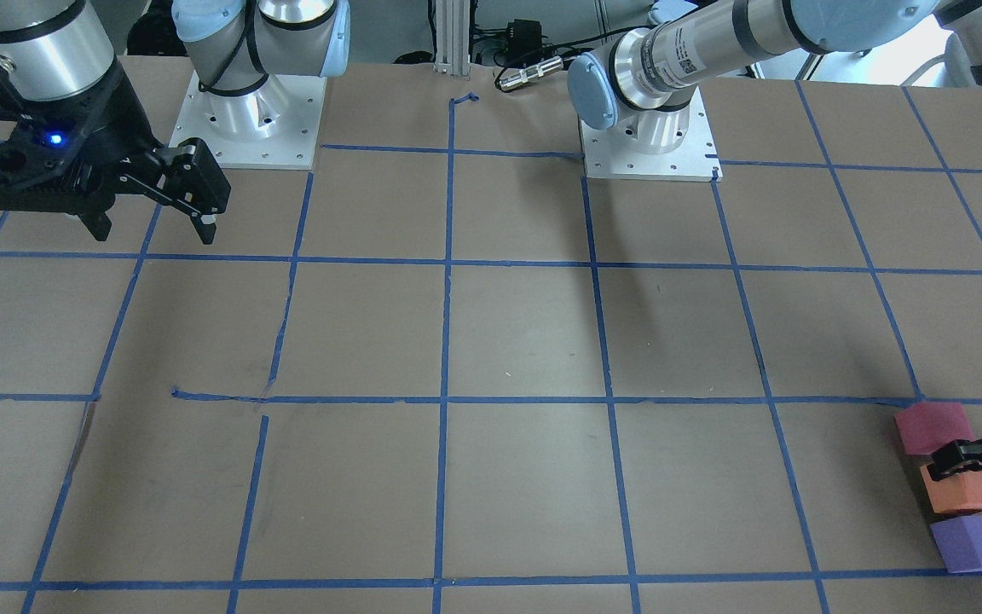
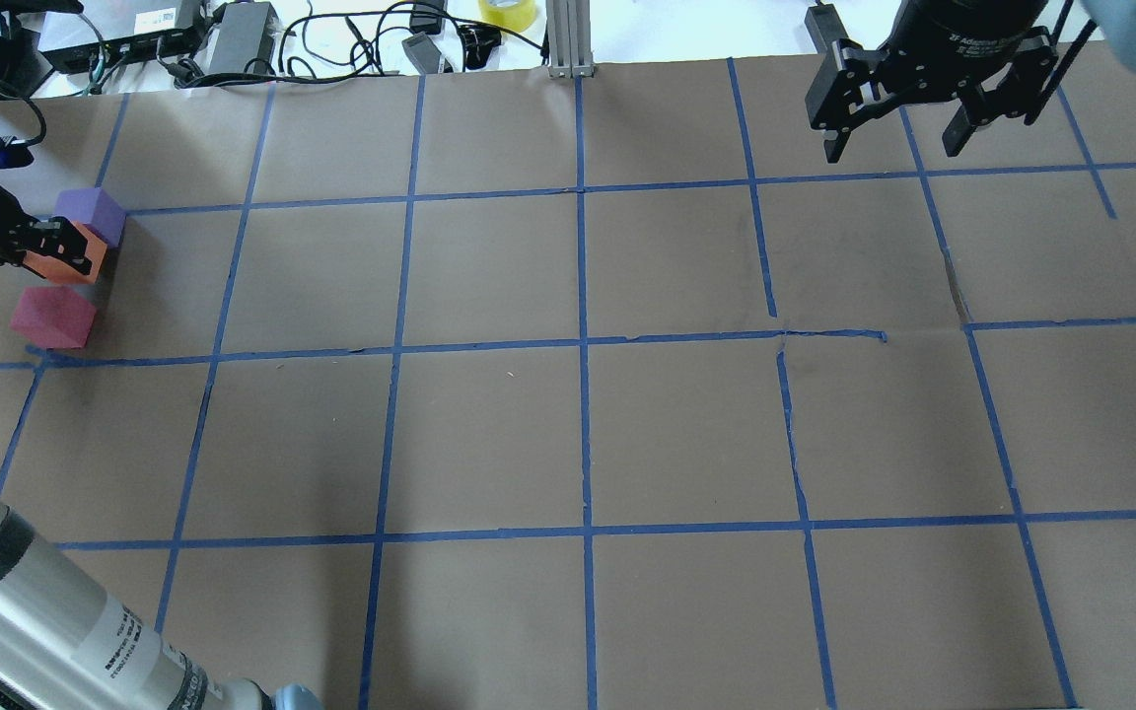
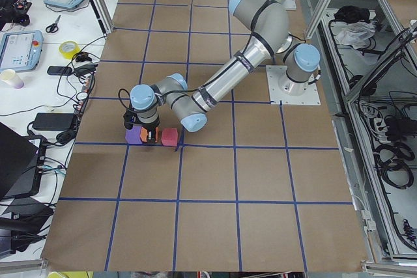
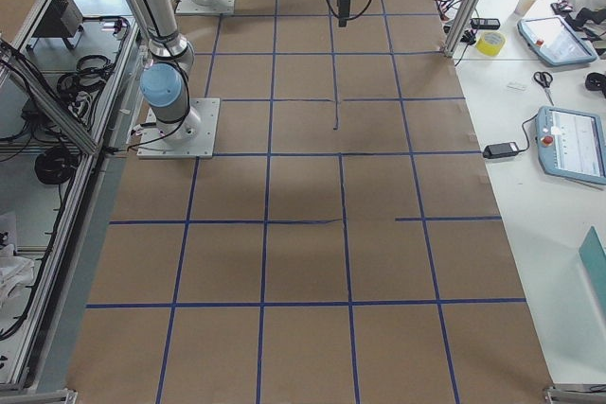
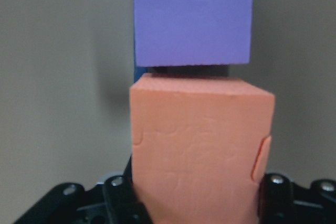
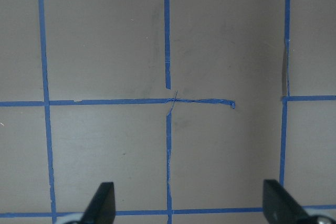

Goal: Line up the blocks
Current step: 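Lower the orange cube between the purple and pink cubes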

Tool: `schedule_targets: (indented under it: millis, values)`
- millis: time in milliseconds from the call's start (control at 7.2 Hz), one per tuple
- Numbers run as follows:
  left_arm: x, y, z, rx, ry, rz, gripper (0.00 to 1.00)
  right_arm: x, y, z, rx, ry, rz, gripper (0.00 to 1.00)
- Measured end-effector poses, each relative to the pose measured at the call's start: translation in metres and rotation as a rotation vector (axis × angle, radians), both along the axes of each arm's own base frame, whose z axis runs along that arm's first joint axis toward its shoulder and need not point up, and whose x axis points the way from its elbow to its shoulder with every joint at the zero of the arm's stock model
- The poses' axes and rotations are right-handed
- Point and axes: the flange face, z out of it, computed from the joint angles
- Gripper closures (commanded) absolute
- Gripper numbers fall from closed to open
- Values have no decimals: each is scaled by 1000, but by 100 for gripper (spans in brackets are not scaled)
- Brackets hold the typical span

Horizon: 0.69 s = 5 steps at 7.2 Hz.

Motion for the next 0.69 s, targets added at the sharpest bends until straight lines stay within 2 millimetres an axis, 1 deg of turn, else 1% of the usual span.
schedule_targets:
  millis: [278,556,694]
  values:
    - [-1,3,-13,14,1,-5,100,0,0,0,0,2,2,0]
    - [0,3,-13,7,-15,-10,100,-2,-2,1,-7,10,4,0]
    - [0,3,-12,6,-20,-12,100,-5,-1,6,-14,20,2,0]
